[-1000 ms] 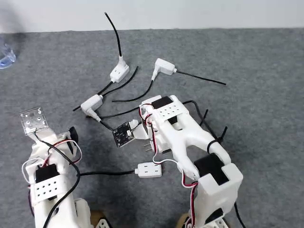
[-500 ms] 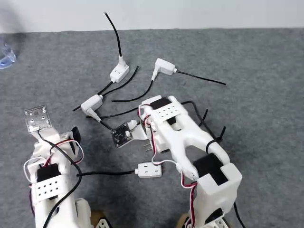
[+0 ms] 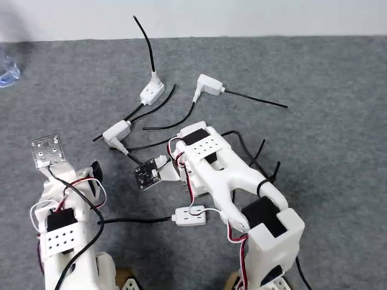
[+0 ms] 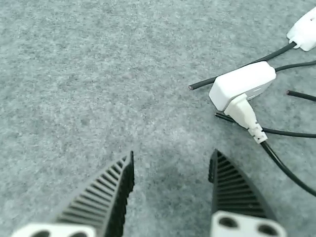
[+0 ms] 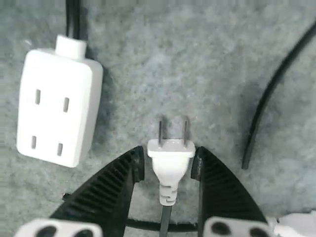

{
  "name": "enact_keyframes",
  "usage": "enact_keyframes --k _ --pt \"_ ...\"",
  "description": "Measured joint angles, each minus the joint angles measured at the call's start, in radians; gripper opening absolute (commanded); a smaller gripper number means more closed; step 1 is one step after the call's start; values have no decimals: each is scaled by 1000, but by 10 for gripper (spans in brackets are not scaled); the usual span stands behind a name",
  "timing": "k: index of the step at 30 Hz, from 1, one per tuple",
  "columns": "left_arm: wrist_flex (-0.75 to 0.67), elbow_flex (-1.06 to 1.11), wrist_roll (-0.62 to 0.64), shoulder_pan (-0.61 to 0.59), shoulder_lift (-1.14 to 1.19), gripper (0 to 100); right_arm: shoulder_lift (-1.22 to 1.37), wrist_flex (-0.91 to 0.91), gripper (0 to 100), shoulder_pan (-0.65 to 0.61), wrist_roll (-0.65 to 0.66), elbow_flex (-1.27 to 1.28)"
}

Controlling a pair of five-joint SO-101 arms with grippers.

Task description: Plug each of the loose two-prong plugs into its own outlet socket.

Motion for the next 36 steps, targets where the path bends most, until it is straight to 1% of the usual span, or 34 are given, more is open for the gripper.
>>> enact_keyframes --k 4,5,8,12,15,23,26,31,34,36 --pt "0 0 0 0 0 232 0 0 143 20 17 8" --pt "0 0 0 0 0 232 0 0 120 21 17 8" --pt "0 0 0 0 0 232 0 -5 6 23 20 8" --pt "0 0 0 0 0 232 12 -46 40 25 20 8" --pt "0 0 0 0 0 232 38 -54 6 29 20 6" --pt "0 0 0 8 0 232 51 -72 9 29 15 5" --pt "0 0 0 5 0 232 -8 -69 9 29 -77 8" --pt "0 0 0 11 0 234 -270 74 9 0 -218 8" --pt "3 -15 2 74 0 236 -445 172 9 -43 -295 8" --pt "51 -66 29 137 0 236 -532 215 9 -55 -361 8"
